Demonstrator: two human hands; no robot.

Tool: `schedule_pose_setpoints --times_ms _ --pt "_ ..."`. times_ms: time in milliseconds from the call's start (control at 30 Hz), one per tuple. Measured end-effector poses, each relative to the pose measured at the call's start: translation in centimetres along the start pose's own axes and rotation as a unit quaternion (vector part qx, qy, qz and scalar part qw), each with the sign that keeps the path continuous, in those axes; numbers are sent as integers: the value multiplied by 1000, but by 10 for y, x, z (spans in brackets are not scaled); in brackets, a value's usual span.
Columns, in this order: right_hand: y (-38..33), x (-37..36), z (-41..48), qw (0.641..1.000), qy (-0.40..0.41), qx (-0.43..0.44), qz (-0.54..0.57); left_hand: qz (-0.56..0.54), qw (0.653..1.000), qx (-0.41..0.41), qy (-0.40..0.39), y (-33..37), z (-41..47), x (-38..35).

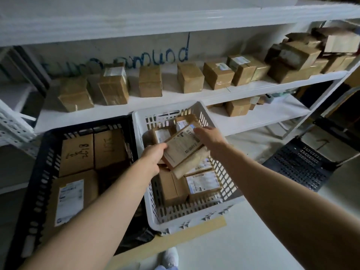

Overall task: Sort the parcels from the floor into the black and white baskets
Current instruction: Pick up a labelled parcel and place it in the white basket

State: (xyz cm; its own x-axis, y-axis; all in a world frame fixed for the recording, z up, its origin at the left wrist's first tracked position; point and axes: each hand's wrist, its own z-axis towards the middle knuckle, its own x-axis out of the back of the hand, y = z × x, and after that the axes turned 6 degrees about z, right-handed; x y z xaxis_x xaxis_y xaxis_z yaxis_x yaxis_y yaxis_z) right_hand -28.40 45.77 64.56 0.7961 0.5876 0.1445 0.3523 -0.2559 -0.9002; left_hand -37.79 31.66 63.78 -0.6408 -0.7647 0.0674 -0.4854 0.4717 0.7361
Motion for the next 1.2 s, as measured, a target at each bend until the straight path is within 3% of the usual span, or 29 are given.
schedule_pose_setpoints --times_ms 133,333,700,867,1200 --pt "-8 -34 39 997 -19 24 -70 -32 999 24 23 11 28 9" --pt "-14 -67 93 995 -69 47 -54 -94 992 68 50 14 64 7" --pt "-8 -91 187 975 -193 -22 -110 -204 965 111 124 21 140 -26" --pt "-1 -99 210 972 -211 -26 -94 -203 961 137 131 22 164 -29" --pt "2 -120 231 959 -204 8 -197 -164 972 142 89 29 180 -19"
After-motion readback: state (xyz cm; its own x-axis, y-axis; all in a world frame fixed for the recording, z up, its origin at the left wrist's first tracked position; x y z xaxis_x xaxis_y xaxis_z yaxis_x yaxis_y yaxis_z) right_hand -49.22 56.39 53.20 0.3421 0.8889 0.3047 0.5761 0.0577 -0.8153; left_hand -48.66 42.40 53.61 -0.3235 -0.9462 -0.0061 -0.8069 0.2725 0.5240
